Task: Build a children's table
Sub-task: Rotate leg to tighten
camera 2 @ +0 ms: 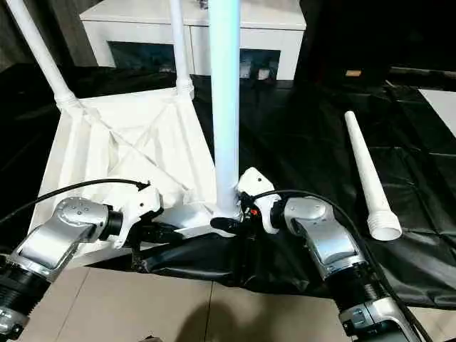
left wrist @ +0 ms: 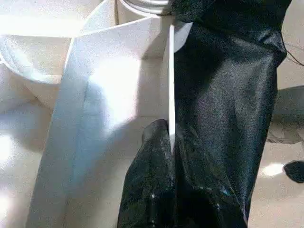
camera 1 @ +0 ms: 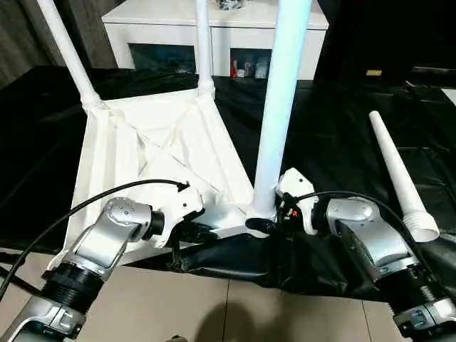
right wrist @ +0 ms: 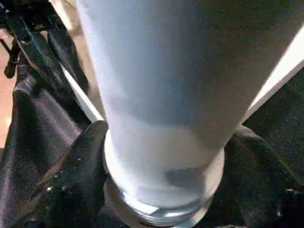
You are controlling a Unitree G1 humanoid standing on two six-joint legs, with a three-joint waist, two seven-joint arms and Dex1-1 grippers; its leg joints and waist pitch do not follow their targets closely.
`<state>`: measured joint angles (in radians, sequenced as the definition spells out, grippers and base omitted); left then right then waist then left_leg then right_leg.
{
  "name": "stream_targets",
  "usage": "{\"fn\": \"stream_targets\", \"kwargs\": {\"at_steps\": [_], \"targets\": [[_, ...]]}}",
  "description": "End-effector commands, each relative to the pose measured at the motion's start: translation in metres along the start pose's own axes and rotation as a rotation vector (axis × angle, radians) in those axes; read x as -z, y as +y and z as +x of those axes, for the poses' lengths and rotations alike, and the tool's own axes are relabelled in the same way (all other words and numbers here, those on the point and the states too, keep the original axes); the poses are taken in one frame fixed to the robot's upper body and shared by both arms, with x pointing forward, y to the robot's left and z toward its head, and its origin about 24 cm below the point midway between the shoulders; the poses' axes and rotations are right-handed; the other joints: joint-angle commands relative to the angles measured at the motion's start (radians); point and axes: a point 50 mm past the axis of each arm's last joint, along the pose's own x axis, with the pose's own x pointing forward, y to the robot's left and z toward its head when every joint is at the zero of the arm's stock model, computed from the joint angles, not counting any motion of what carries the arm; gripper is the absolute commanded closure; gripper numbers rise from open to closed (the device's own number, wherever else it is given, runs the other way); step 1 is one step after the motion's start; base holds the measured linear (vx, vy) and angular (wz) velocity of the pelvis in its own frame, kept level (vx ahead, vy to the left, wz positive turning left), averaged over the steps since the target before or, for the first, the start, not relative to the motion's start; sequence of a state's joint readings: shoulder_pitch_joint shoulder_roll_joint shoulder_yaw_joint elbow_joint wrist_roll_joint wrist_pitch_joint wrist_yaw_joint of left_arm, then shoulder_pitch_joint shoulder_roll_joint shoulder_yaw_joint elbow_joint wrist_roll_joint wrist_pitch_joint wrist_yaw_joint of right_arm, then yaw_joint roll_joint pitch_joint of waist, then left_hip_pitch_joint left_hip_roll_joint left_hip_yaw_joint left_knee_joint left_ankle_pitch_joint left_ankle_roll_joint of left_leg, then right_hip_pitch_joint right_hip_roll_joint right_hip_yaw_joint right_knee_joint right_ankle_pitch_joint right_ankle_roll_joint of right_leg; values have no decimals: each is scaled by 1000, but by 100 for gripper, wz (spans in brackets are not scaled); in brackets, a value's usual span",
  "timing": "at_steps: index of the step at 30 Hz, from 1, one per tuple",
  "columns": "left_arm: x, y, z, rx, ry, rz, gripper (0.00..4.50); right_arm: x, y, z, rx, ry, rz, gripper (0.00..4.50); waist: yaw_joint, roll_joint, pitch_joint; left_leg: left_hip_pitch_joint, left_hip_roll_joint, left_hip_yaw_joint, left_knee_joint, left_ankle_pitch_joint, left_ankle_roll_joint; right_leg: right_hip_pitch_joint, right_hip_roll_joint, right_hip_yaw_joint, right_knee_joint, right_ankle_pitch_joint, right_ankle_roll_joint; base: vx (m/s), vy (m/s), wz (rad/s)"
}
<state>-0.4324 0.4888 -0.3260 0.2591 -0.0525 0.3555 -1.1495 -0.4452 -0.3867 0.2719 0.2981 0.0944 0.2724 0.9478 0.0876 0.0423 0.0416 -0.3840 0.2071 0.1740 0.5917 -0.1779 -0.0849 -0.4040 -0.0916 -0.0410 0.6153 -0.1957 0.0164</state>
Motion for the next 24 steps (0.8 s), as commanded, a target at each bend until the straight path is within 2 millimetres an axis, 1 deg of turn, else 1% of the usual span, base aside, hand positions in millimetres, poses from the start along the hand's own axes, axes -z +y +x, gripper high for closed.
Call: {"fn": "stream_targets", "kwargs": {"at_steps": [1,2,3,4,6,7,8,9,10,11,12,13,14,15,16,17,18,19,20,21,22,23,24], "targets": [[-13,-4,3,53,-60,31,450,3,-3,2,29,26,-7,132,-6,-3,-66,16,9,5,-64,-151,37,50,-29,25,-54,-11,-255,0,0,0],[-13,-4,3,51,-59,30,450,4,-3,3,40,26,-3,132,-6,-4,-66,16,9,5,-64,-152,38,50,-29,25,-55,-14,-255,0,0,0],[-13,-4,3,46,-61,27,450,5,-4,4,63,23,11,142,-6,-3,-65,18,10,5,-65,-163,36,49,-30,25,-56,-29,-255,0,0,0],[-13,-3,3,36,-64,21,450,6,-6,6,92,19,30,164,-7,-3,-65,19,10,5,-65,-166,35,48,-30,25,-57,-35,-256,0,0,0],[-13,-1,4,22,-66,15,450,7,-7,8,118,18,49,168,-10,-3,-63,17,10,3,-68,-177,27,50,-30,25,-58,-57,-252,0,0,0],[-13,-1,4,15,-68,12,450,8,-7,10,136,17,61,173,-13,-3,-64,18,10,3,-68,-184,23,49,-30,25,-58,-66,-250,0,0,0],[-14,4,7,-32,-77,-6,450,11,-11,15,223,10,118,176,-17,-3,-63,17,9,3,-69,-186,20,49,-29,25,-59,-70,-249,0,0,0],[-15,9,10,-88,-87,-27,450,14,-15,19,322,8,177,178,-26,-2,-62,16,6,4,-70,-189,14,45,-29,26,-60,-78,-251,0,0,0],[-16,13,13,-137,-92,-44,450,16,-17,23,402,8,226,178,-28,-5,-61,16,6,2,-72,-195,4,48,-29,25,-63,-97,-247,0,0,0],[-17,17,15,-181,-93,-58,450,19,-18,26,463,10,266,178,-32,-5,-62,14,4,1,-72,-196,-2,50,-30,24,-62,-110,-244,0,0,0],[-17,22,18,-238,-91,-76,450,21,-18,30,533,11,313,178,-37,-4,-60,19,4,1,-75,-231,-21,46,-32,25,-70,-179,-227,0,0,0],[-18,26,21,-291,-88,-94,450,24,-18,33,596,14,358,178,-37,-3,-59,21,6,0,-76,-240,-23,45,-32,25,-73,-194,-221,0,0,0],[-19,27,22,-310,-86,-101,450,25,-18,35,619,15,375,178,-37,0,-56,25,6,2,-77,-269,-28,36,-33,28,-80,-232,-213,0,0,0],[-20,30,25,-353,-84,-125,450,26,-18,38,692,20,406,178,-38,-1,-58,22,5,0,-78,-269,-34,41,-33,27,-78,-239,-202,0,0,0],[-20,30,25,-353,-84,-125,450,26,-18,38,692,20,406,178,-38,-1,-58,22,5,0,-79,-267,-35,40,-33,28,-80,-238,-197,0,0,0],[-22,35,30,-422,-87,-165,450,27,-17,46,776,24,443,178,-37,2,-60,22,6,-1,-79,-259,-37,40,-33,27,-77,-223,-193,0,0,0],[-24,36,33,-449,-87,-183,450,26,-15,51,808,22,456,178,-38,1,-58,24,4,1,-79,-263,-42,35,-32,28,-81,-225,-193,0,0,0],[-24,36,33,-449,-87,-183,450,26,-15,51,808,22,456,178,-38,0,-59,25,3,0,-79,-270,-41,36,-31,27,-81,-232,-192,0,0,0],[-25,38,37,-471,-86,-198,450,21,-13,60,821,-2,480,178,-36,0,-59,23,3,0,-79,-272,-37,37,-31,27,-82,-230,-187,0,0,0],[-25,38,37,-472,-85,-198,450,21,-13,61,820,-5,481,178,-36,1,-59,23,3,1,-79,-275,-34,36,-32,28,-82,-231,-185,0,0,0],[-26,39,39,-480,-82,-200,450,14,-12,67,802,-34,487,178,-34,1,-60,23,4,-1,-79,-278,-31,38,-32,27,-82,-231,-180,0,0,0],[-26,39,40,-479,-81,-196,450,9,-11,70,781,-62,483,143,-35,-2,-61,21,3,-1,-79,-272,-29,39,-31,26,-81,-224,-178,0,0,0],[-28,38,41,-470,-88,-190,450,-3,-10,74,747,-110,442,122,-33,-2,-61,20,4,0,-79,-266,-23,39,-32,26,-80,-209,-177,0,0,0]]}}
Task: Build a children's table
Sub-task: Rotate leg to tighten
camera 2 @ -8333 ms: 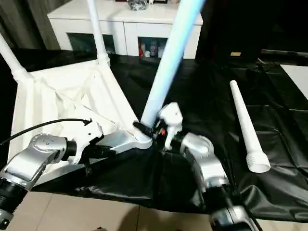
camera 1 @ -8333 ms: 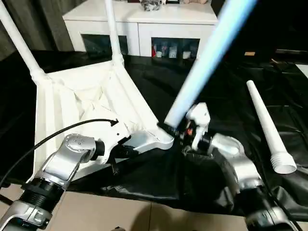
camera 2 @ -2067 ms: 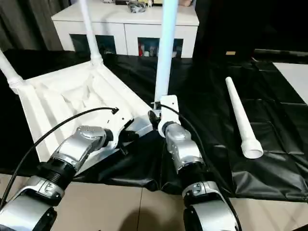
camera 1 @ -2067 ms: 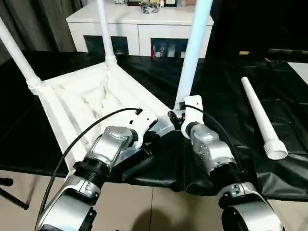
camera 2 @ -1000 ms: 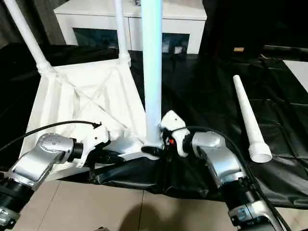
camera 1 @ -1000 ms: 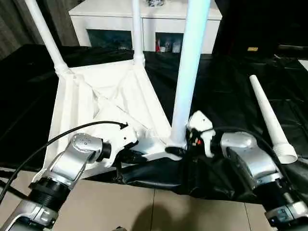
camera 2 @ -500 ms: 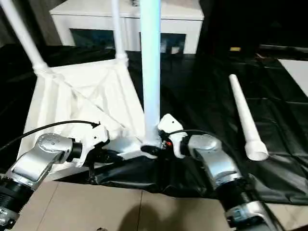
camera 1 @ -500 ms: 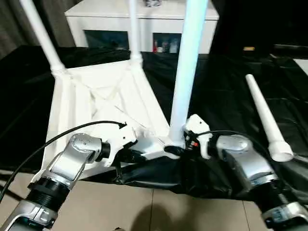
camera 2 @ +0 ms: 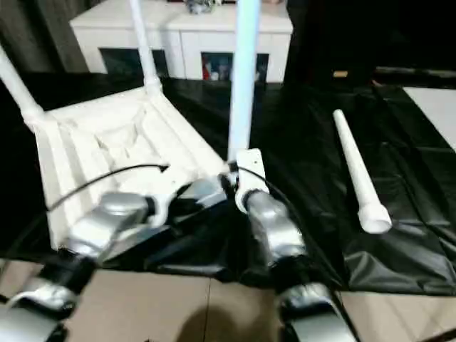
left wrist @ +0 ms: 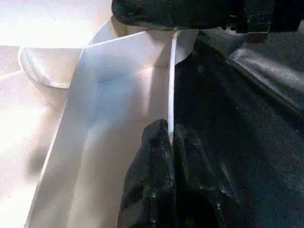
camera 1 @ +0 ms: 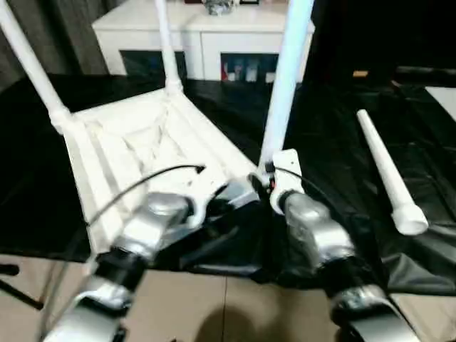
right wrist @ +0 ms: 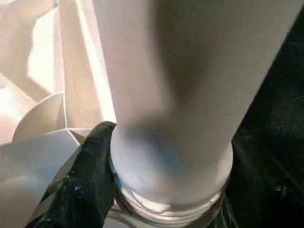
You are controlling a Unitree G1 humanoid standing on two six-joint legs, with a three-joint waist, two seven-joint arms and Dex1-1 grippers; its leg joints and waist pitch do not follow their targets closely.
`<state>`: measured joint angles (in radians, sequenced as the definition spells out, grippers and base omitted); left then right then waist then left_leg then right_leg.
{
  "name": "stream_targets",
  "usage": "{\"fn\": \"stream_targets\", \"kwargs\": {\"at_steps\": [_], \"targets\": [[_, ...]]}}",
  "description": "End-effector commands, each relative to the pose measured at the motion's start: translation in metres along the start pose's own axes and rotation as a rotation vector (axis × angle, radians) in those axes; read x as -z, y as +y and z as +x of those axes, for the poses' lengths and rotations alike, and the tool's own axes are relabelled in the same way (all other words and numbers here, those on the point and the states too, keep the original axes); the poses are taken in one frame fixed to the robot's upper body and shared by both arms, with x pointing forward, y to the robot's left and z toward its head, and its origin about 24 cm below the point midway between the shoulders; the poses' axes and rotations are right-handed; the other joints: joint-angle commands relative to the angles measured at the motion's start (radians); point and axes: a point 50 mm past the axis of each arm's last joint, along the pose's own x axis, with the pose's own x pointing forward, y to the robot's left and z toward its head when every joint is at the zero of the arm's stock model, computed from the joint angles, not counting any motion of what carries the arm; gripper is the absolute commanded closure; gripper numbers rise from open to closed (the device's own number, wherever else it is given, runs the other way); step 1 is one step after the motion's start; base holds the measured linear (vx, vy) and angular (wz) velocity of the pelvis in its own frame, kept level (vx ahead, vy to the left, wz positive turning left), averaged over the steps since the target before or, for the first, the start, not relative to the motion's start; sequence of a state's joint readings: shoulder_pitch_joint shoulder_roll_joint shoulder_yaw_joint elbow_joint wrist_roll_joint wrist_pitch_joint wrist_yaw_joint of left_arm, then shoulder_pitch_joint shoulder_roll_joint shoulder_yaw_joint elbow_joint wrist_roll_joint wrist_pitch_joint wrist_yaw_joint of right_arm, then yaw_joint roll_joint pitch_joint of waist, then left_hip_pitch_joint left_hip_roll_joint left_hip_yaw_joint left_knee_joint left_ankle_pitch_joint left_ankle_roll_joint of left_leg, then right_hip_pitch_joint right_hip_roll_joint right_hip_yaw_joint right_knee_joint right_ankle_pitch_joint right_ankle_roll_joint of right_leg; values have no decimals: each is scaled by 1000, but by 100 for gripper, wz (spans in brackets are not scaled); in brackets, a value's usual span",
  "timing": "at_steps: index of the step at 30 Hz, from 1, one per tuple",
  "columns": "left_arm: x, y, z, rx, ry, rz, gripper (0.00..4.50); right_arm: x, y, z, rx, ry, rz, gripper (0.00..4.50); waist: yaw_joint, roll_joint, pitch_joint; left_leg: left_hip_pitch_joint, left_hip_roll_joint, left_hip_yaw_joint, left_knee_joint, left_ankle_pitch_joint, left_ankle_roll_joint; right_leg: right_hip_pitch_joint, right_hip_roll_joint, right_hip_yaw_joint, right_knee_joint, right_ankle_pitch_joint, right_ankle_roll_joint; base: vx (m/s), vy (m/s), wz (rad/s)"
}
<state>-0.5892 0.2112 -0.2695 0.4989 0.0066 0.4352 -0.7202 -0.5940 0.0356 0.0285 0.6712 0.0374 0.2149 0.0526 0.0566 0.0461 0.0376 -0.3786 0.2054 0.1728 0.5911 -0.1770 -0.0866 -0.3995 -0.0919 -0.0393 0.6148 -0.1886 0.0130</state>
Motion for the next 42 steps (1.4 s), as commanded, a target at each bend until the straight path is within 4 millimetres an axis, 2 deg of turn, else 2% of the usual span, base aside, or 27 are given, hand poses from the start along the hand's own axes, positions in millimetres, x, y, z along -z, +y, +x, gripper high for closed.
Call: {"fn": "stream_targets", "kwargs": {"at_steps": [1,4,5,8,11,12,13,14,18,20,21,25,29,33,38,42], "targets": [[0,15,-6,-115,-24,-23,450,5,13,0,-74,9,20,122,-1,-5,-57,13,6,0,-79,-261,-20,37,-32,25,-79,-210,-173,0,0,0],[1,15,-8,-103,-21,-11,450,1,13,0,-100,-4,-19,91,-3,-7,-58,8,4,0,-78,-241,-9,41,-32,23,-76,-178,-175,0,0,0],[1,15,-8,-103,-21,-11,450,1,13,0,-100,-4,-19,91,-6,-7,-61,3,4,-2,-77,-216,-6,46,-32,21,-72,-155,-178,0,0,0],[4,12,-14,-32,-26,-1,450,-7,2,-1,-144,-12,-116,82,-10,-8,-61,5,5,1,-73,-199,7,43,-30,21,-71,-121,-199,0,0,0],[6,11,-18,1,-25,5,450,-9,-5,-5,-196,-19,-173,82,-11,-7,-60,4,6,2,-71,-188,20,46,-31,21,-69,-102,-210,0,0,0],[9,9,-24,56,-29,16,450,-10,-14,-11,-271,-17,-200,82,-12,-4,-60,6,5,3,-70,-195,24,43,-29,21,-70,-107,-215,0,0,0],[10,8,-25,68,-30,18,450,-10,-15,-13,-292,-17,-203,82,-9,-7,-62,6,8,2,-69,-185,32,48,-30,21,-67,-86,-214,0,0,0],[12,6,-30,118,-35,29,450,-10,-20,-20,-368,-16,-215,82,-9,-4,-62,5,8,2,-70,-180,35,48,-29,21,-65,-76,-217,0,0,0],[16,2,-41,211,-35,57,450,-12,-30,-30,-459,-14,-243,82,-4,-3,-64,9,11,4,-66,-159,56,45,-27,21,-60,-14,-247,0,0,0],[17,-3,-48,290,-37,77,450,-13,-34,-35,-512,-12,-279,82,0,-2,-63,10,11,5,-67,-167,54,45,-27,21,-59,-26,-253,0,0,0],[19,-6,-57,363,-26,91,450,-14,-36,-43,-604,-5,-308,82,3,-1,-63,10,13,4,-68,-176,52,46,-28,21,-59,-37,-251,0,0,0],[19,0,-63,349,-10,97,450,-13,-35,-52,-702,20,-334,82,10,-2,-61,15,14,7,-66,-171,59,42,-26,22,-58,-14,-261,0,0,0],[19,3,-65,340,-7,99,450,-12,-34,-51,-726,30,-337,82,15,-8,-57,14,13,7,-70,-207,35,41,-31,24,-64,-106,-244,0,0,0],[18,3,-66,340,-9,100,450,-10,-31,-49,-731,43,-343,118,15,-7,-57,14,13,6,-71,-205,23,41,-30,25,-63,-117,-236,0,0,0],[18,3,-67,339,-11,99,450,-6,-32,-50,-740,75,-386,159,15,-10,-60,11,11,6,-66,-165,34,44,-28,24,-57,-59,-244,0,0,0],[19,5,-66,318,-10,98,450,-2,-34,-47,-703,89,-385,176,15,-9,-60,12,11,6,-66,-167,36,43,-29,23,-57,-61,-247,0,0,0]]}}
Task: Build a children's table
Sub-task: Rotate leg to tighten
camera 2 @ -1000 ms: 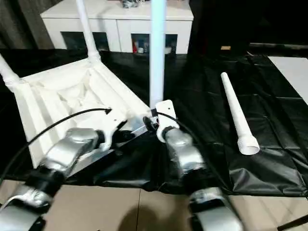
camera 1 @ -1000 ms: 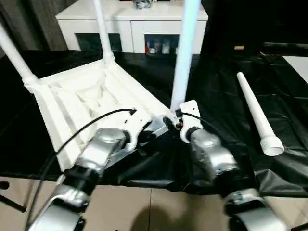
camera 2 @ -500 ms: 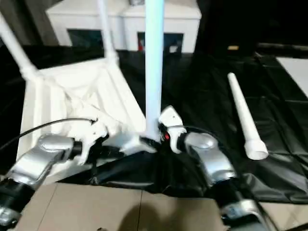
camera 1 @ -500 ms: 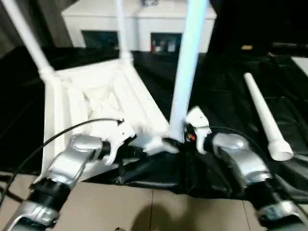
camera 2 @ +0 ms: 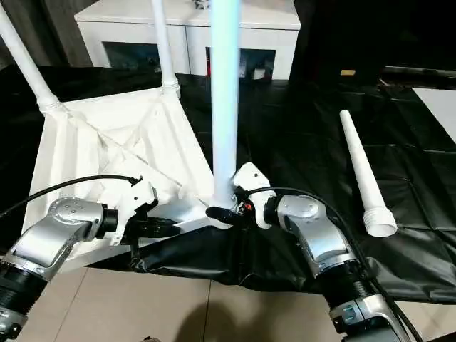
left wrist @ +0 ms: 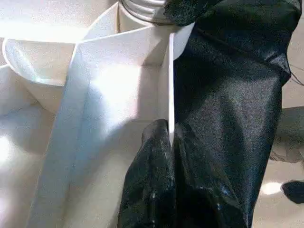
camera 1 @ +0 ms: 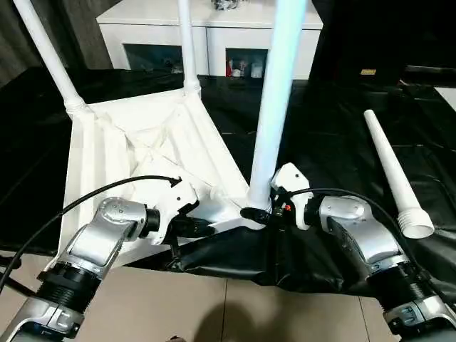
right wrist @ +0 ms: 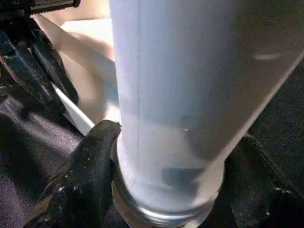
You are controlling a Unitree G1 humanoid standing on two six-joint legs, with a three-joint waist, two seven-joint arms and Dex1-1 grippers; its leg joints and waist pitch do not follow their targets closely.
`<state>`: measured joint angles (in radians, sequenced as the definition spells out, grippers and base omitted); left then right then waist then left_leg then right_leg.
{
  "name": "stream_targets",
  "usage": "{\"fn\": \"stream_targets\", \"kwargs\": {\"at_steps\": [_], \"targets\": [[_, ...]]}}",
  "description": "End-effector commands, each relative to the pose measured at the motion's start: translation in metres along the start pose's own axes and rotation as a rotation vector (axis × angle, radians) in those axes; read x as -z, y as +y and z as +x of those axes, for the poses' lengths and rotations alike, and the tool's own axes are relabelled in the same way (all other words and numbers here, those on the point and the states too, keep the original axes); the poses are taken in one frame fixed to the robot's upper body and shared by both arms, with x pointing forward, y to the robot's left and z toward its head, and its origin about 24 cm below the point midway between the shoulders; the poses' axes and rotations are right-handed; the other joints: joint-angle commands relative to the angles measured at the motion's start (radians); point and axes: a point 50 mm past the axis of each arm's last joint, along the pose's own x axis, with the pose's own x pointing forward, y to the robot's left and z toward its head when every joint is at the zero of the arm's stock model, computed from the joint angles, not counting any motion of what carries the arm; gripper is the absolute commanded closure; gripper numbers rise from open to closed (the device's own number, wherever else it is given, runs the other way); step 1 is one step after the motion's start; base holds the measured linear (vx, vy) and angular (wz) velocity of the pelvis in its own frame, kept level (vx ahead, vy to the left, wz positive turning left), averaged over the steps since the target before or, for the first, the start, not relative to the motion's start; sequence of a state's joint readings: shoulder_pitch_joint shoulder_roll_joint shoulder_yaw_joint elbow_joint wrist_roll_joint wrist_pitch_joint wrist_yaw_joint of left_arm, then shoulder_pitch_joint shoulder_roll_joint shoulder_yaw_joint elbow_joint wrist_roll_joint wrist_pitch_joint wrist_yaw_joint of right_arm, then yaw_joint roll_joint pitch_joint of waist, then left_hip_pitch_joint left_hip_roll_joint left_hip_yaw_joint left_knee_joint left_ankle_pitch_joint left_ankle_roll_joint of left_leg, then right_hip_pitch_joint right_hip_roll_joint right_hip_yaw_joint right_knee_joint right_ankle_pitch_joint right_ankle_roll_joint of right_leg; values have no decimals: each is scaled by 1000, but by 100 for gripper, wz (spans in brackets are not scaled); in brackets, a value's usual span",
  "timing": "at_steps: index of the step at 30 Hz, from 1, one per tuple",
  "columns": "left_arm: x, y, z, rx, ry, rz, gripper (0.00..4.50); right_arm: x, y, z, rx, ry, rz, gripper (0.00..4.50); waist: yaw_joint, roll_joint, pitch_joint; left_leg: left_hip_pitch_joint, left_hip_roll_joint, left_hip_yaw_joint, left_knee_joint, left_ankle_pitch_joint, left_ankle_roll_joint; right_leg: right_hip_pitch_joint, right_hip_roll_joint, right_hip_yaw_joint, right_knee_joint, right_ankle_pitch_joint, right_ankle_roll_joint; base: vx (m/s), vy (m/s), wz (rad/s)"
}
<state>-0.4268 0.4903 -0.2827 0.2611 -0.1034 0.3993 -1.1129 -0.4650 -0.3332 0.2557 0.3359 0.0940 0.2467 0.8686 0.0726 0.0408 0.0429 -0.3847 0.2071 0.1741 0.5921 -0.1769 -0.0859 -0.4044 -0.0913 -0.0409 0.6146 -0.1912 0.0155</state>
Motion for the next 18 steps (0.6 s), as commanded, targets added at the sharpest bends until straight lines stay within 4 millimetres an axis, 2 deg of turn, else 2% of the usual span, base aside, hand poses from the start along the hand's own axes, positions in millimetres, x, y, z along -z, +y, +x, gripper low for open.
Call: {"fn": "stream_targets", "kwargs": {"at_steps": [1,3,5,8,9,10,12,13,14,15,16,17,18], "targets": [[-9,1,-2,12,-38,22,450,8,-6,-1,61,50,15,176,-1,-4,-65,17,9,5,-67,-168,34,48,-29,25,-57,-61,-249,0,0,0],[-8,6,4,-57,-34,4,450,15,-12,6,206,57,92,177,-6,-2,-63,17,7,5,-68,-175,27,45,-29,25,-59,-75,-250,0,0,0],[-8,8,6,-87,-33,-4,450,17,-13,9,259,57,122,178,-10,-3,-63,18,7,4,-70,-190,14,47,-30,25,-62,-102,-245,0,0,0],[-9,18,20,-249,-25,-59,450,27,-16,22,494,65,285,178,-20,-6,-62,19,6,1,-75,-221,-13,47,-31,26,-67,-160,-225,0,0,0],[-10,19,24,-275,-32,-78,450,28,-16,25,536,70,314,178,-22,-3,-59,22,6,2,-77,-232,-22,41,-32,28,-71,-187,-217,0,0,0],[-13,21,29,-304,-47,-92,450,29,-13,30,556,72,333,178,-21,-6,-60,23,5,1,-77,-254,-29,43,-32,26,-75,-224,-206,0,0,0],[-14,21,29,-306,-49,-92,450,29,-13,30,557,72,334,178,-19,-6,-59,23,6,0,-78,-265,-27,41,-33,27,-78,-241,-191,0,0,0],[-17,22,36,-342,-65,-119,450,29,-10,36,600,69,355,178,-19,-7,-59,21,5,0,-78,-266,-25,41,-32,27,-78,-241,-187,0,0,0],[-20,23,42,-377,-71,-144,450,28,-8,42,638,58,394,178,-22,-5,-57,21,5,3,-79,-264,-25,36,-33,30,-80,-242,-189,0,0,0],[-21,24,46,-399,-73,-160,450,28,-7,46,663,51,423,178,-20,-6,-58,23,4,1,-80,-269,-32,38,-32,29,-81,-254,-184,0,0,0],[-23,24,51,-421,-72,-169,450,24,-4,52,683,40,418,178,-17,-1,-59,29,5,2,-79,-278,-34,33,-32,28,-84,-264,-182,0,0,0],[-24,25,55,-436,-70,-171,450,21,-3,56,696,35,409,178,-18,-3,-58,30,5,1,-79,-296,-36,31,-32,29,-86,-278,-179,0,0,0],[-25,24,57,-438,-66,-170,450,17,-1,60,674,16,405,178,-18,-1,-58,27,3,0,-80,-295,-36,35,-31,28,-85,-277,-175,0,0,0]]}}
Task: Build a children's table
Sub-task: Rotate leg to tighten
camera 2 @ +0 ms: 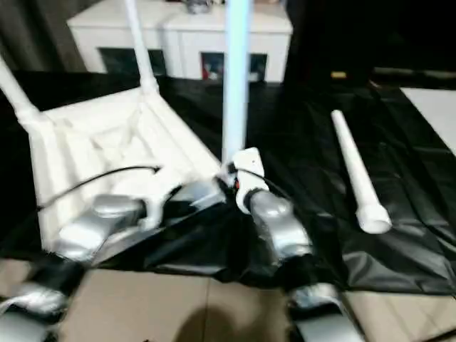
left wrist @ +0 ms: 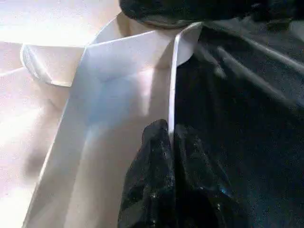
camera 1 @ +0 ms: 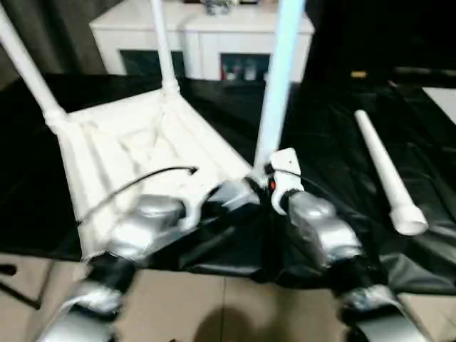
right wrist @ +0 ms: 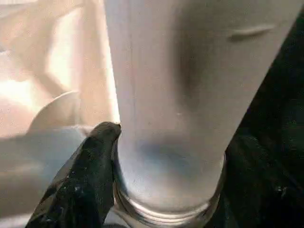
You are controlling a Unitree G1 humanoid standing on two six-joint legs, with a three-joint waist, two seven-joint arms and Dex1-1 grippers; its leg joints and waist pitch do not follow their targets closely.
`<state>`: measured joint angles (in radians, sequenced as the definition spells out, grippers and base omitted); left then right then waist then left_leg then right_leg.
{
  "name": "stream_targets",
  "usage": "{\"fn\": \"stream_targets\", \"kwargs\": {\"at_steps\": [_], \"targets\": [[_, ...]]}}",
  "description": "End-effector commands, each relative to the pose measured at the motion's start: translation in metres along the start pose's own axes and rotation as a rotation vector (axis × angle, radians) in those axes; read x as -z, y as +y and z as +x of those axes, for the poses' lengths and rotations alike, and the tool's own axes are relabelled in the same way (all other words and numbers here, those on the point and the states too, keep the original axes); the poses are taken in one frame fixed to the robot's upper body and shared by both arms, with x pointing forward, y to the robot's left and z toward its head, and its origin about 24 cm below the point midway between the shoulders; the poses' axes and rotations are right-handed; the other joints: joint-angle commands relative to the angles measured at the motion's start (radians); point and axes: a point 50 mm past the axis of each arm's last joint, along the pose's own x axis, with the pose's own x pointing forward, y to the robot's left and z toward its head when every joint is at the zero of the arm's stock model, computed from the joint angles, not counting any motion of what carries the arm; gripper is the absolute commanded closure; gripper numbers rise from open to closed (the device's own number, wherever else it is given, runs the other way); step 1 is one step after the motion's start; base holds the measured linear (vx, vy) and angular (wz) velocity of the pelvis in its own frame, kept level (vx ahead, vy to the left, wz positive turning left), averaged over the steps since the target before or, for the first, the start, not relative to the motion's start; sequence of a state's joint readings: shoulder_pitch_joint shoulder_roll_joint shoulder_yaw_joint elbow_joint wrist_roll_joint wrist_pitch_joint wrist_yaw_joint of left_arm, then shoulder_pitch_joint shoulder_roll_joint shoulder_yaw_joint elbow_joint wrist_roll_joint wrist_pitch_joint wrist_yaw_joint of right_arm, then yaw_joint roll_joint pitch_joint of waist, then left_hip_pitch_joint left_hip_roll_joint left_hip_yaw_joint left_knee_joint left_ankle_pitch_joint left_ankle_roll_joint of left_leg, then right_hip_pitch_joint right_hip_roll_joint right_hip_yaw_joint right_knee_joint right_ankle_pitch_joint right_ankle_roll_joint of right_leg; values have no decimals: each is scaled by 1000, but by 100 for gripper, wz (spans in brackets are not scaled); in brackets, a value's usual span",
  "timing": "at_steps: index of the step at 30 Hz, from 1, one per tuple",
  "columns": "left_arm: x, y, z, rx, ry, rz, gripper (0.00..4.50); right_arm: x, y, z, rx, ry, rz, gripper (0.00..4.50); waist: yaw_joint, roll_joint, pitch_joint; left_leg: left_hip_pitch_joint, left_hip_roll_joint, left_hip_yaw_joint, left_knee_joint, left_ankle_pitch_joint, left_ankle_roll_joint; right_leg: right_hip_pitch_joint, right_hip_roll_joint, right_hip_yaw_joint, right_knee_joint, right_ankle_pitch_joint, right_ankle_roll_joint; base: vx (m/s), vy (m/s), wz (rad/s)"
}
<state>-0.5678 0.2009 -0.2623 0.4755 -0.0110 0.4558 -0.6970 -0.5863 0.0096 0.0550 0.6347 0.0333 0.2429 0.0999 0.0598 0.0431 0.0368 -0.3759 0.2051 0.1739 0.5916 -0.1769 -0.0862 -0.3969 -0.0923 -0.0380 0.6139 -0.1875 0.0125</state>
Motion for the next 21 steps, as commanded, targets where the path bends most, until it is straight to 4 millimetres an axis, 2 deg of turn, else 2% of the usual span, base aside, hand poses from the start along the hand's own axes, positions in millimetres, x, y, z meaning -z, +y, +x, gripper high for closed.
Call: {"fn": "stream_targets", "kwargs": {"at_steps": [1,2,3,8,12,14,16,21], "targets": [[1,11,1,-139,-13,-54,450,18,18,1,-67,54,72,178,-4,-4,-53,18,7,0,-81,-300,-31,28,-31,24,-86,-276,-164,0,0,0],[1,10,2,-130,-9,-45,450,16,20,1,-88,45,64,178,-2,-5,-53,19,6,0,-80,-301,-25,28,-30,24,-86,-270,-159,0,0,0],[0,10,2,-123,-9,-40,450,15,21,1,-94,40,56,122,-3,-2,-54,15,6,-2,-82,-293,-21,31,-31,24,-84,-259,-159,0,0,0],[3,10,-1,-104,-3,-12,450,11,18,2,-92,20,18,80,-8,-6,-55,7,5,-3,-83,-279,-15,36,-32,21,-83,-253,-151,0,0,0],[8,11,-8,-63,12,15,450,3,12,0,-158,-22,-19,80,-11,-6,-56,7,5,-2,-81,-270,-5,36,-32,21,-84,-243,-163,0,0,0],[10,10,-11,-35,15,35,450,0,8,-2,-197,-36,-34,80,-14,-7,-57,3,6,-1,-80,-245,7,39,-31,21,-80,-206,-174,0,0,0],[11,10,-13,-15,10,47,450,-2,4,-6,-244,-52,-60,80,-12,-5,-60,4,7,0,-77,-220,16,40,-31,21,-77,-166,-189,0,0,0],[16,3,-26,135,11,89,450,-5,-21,-24,-415,-53,-188,80,-8,-1,-61,4,11,1,-72,-193,40,42,-28,18,-69,-93,-221,0,0,0]]}}
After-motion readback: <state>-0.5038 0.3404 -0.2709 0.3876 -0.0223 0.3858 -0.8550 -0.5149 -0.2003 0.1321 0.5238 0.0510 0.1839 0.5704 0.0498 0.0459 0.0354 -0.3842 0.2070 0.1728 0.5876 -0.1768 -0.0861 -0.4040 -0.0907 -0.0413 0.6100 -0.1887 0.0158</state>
